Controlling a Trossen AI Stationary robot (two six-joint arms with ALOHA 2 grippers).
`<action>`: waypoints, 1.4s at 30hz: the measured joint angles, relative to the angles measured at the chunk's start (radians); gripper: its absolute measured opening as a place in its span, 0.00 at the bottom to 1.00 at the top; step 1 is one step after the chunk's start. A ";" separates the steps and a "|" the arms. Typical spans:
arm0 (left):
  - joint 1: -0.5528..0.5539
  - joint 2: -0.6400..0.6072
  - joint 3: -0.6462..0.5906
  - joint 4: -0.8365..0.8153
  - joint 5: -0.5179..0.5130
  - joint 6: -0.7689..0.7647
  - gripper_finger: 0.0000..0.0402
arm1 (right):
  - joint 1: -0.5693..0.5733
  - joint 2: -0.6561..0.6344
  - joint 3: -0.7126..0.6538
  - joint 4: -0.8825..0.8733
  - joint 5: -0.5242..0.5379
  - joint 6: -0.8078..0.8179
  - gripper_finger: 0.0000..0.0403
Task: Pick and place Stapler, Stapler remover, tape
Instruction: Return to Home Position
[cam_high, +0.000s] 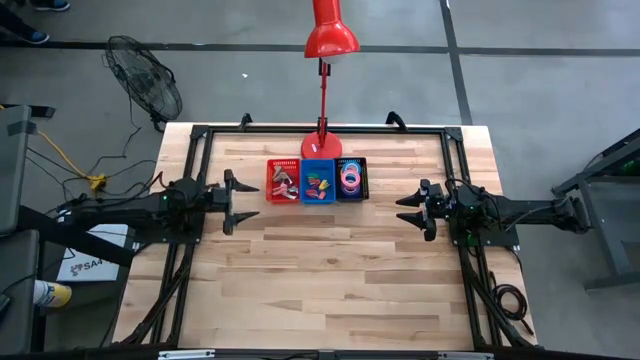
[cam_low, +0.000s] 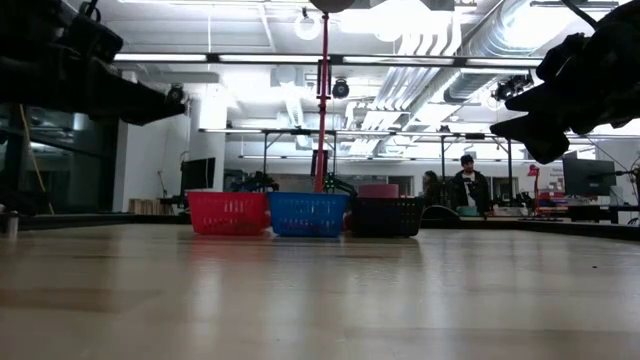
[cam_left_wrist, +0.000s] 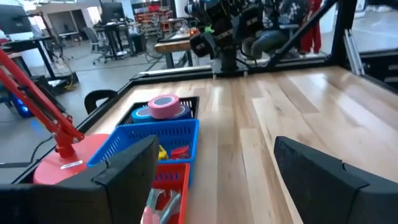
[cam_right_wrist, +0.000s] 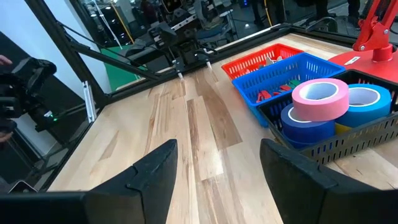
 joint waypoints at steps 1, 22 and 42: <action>0.000 -0.013 -0.001 -0.009 0.001 0.009 0.79 | 0.000 0.000 0.000 0.000 0.000 0.000 0.55; 0.000 -0.192 -0.005 -0.141 -0.021 0.300 0.79 | 0.000 0.000 0.000 0.000 -0.002 0.000 0.55; 0.000 -0.196 -0.005 -0.142 -0.045 0.310 0.79 | 0.000 0.000 0.000 0.000 -0.002 0.000 0.55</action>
